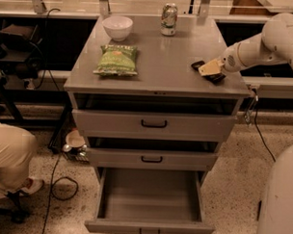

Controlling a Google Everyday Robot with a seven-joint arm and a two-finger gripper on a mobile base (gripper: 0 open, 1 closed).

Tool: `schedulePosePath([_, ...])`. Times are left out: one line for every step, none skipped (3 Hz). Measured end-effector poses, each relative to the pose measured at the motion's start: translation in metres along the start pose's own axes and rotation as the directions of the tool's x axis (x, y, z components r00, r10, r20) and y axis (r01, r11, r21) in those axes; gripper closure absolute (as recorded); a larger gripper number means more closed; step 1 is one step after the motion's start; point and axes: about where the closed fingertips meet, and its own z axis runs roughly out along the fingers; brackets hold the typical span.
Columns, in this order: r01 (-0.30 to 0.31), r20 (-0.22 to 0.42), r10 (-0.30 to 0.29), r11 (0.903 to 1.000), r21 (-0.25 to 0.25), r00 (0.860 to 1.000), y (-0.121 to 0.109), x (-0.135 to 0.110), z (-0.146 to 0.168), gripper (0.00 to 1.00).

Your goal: Place rxbar chocolate into bottom drawer

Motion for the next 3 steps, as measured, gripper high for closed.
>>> schedulePosePath([0.0, 0.0, 0.0, 1.0, 0.0, 1.0, 0.0, -0.0007, -0.0007, 1.0])
schedulePosePath([0.0, 0.0, 0.0, 1.0, 0.0, 1.0, 0.0, -0.0007, -0.0007, 1.0])
schedulePosePath([0.0, 0.0, 0.0, 1.0, 0.0, 1.0, 0.0, -0.0007, -0.0007, 1.0])
